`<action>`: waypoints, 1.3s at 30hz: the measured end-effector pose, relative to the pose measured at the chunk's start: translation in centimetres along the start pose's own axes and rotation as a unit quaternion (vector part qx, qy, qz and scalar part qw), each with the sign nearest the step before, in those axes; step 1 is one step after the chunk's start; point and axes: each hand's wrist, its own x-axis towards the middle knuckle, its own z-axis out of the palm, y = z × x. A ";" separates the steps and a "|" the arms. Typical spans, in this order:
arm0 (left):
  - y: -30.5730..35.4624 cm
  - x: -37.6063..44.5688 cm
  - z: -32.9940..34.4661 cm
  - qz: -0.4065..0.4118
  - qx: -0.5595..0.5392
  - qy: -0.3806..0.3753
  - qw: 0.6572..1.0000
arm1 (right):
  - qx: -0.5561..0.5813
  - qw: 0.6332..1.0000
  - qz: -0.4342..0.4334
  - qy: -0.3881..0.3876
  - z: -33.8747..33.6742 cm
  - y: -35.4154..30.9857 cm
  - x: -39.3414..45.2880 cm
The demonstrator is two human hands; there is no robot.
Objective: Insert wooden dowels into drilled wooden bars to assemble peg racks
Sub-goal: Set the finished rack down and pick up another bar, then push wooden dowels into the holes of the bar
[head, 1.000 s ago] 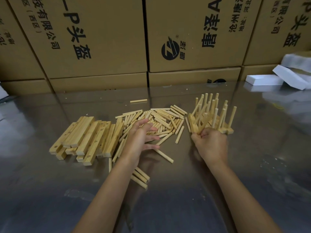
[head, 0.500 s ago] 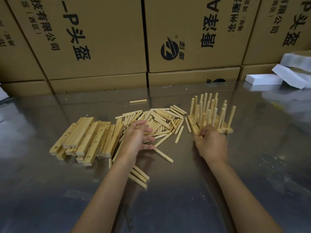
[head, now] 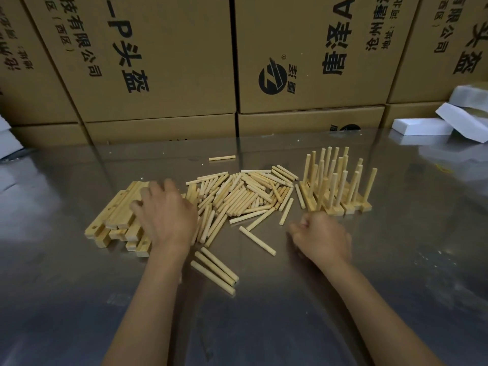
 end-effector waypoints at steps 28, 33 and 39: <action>5.2 -2.8 -0.3 -0.102 -0.632 -0.324 0.697 | 0.452 0.835 -0.116 -0.292 -0.4 -4.1 -3.4; 4.3 -2.1 -0.2 -0.110 -0.578 -0.235 0.774 | 0.207 0.961 -0.183 -0.028 1.2 -3.1 -2.7; 3.4 -1.0 -0.4 -0.163 -0.597 -0.309 0.722 | 0.068 0.970 -0.223 -0.062 2.1 -2.5 -2.5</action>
